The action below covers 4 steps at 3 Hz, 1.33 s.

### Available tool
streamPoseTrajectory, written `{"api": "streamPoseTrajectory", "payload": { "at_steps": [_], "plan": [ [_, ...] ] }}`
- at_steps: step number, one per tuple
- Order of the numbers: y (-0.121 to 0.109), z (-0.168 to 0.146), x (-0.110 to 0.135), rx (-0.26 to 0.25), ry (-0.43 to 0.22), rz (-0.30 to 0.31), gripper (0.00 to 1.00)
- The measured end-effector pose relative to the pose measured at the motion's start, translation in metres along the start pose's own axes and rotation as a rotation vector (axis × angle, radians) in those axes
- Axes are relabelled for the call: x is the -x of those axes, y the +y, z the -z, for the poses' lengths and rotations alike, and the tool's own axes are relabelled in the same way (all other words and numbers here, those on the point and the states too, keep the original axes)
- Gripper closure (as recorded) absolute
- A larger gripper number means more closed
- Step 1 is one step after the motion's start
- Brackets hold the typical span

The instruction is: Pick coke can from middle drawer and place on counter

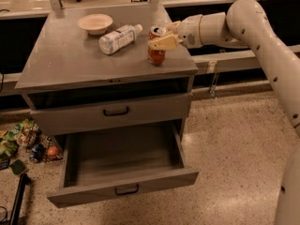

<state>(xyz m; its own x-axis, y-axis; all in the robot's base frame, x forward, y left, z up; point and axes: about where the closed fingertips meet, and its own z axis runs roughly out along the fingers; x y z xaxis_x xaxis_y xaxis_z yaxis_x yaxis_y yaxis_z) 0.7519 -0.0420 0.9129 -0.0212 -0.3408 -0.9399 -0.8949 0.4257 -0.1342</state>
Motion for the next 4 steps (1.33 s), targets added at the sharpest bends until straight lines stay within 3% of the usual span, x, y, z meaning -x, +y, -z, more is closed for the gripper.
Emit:
{"api": "streamPoseTrajectory", "payload": {
  "at_steps": [1, 2, 3, 4],
  "plan": [
    [-0.006, -0.002, -0.007, 0.001, 0.032, -0.032, 1.0],
    [-0.008, -0.011, -0.016, 0.033, 0.095, -0.081, 0.82],
    [-0.005, -0.014, -0.021, 0.047, 0.116, -0.111, 0.51],
    [-0.005, -0.014, -0.021, 0.047, 0.116, -0.111, 0.28]
  ]
}}
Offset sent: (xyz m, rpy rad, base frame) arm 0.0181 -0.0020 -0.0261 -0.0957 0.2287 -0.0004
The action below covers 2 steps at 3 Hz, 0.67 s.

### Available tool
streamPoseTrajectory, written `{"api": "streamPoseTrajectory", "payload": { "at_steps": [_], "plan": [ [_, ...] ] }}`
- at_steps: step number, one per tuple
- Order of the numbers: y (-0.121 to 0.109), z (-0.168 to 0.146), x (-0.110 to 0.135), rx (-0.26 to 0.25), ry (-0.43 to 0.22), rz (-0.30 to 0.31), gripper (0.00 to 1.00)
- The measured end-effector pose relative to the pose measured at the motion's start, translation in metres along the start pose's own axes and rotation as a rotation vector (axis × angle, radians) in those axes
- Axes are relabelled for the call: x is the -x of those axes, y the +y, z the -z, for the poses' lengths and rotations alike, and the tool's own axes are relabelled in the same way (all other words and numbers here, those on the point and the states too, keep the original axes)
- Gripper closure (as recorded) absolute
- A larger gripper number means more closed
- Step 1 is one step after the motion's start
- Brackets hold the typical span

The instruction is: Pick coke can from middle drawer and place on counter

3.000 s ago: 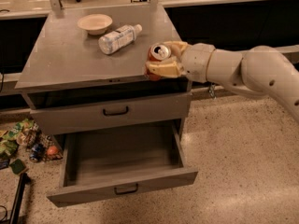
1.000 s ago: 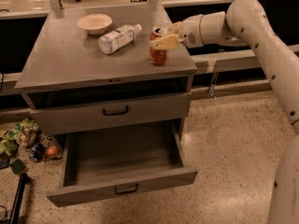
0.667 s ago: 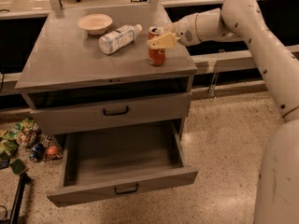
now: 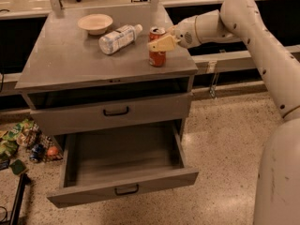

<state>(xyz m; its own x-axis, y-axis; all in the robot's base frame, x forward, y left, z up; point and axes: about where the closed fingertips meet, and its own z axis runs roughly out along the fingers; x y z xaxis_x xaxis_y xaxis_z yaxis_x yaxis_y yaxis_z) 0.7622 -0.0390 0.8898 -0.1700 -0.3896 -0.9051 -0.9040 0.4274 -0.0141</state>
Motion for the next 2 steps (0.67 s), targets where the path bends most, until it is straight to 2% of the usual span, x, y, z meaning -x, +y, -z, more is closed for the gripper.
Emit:
{"api": "streamPoseTrajectory", "payload": {
  "at_steps": [1, 2],
  "plan": [
    [0.015, 0.009, 0.004, -0.02, -0.087, 0.016, 0.0],
    [0.032, 0.027, 0.006, -0.092, -0.181, 0.041, 0.0]
  ]
}}
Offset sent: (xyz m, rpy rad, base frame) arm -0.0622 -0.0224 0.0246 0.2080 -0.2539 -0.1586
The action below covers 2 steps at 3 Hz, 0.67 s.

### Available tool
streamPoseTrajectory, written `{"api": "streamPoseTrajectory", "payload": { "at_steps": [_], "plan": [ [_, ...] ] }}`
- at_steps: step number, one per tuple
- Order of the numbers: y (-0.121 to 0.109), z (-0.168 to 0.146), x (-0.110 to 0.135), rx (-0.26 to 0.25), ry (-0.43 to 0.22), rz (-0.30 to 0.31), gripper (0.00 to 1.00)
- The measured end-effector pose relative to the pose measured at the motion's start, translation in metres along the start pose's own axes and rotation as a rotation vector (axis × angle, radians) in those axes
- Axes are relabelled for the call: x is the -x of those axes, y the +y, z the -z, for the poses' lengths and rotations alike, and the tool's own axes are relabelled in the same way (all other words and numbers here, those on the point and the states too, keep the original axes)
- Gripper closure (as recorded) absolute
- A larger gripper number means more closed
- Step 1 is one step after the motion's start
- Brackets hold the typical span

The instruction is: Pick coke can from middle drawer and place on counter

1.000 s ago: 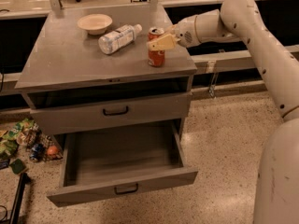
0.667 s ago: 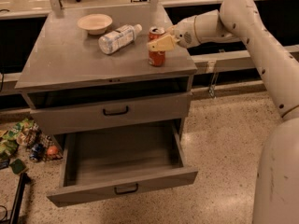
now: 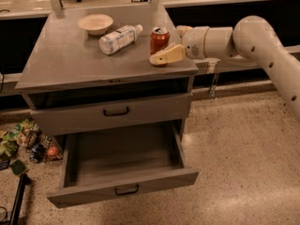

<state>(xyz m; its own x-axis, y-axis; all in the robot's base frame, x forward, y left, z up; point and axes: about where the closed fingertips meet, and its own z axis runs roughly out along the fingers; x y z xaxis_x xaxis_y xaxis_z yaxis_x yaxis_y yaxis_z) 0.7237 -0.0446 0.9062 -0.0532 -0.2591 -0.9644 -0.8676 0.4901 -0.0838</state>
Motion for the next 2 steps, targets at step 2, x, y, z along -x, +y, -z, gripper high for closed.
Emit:
{"api": "streamPoseTrajectory", "payload": {
  "at_steps": [2],
  "plan": [
    [0.0175, 0.0291, 0.0028, -0.121, -0.076, 0.021, 0.0]
  ]
}}
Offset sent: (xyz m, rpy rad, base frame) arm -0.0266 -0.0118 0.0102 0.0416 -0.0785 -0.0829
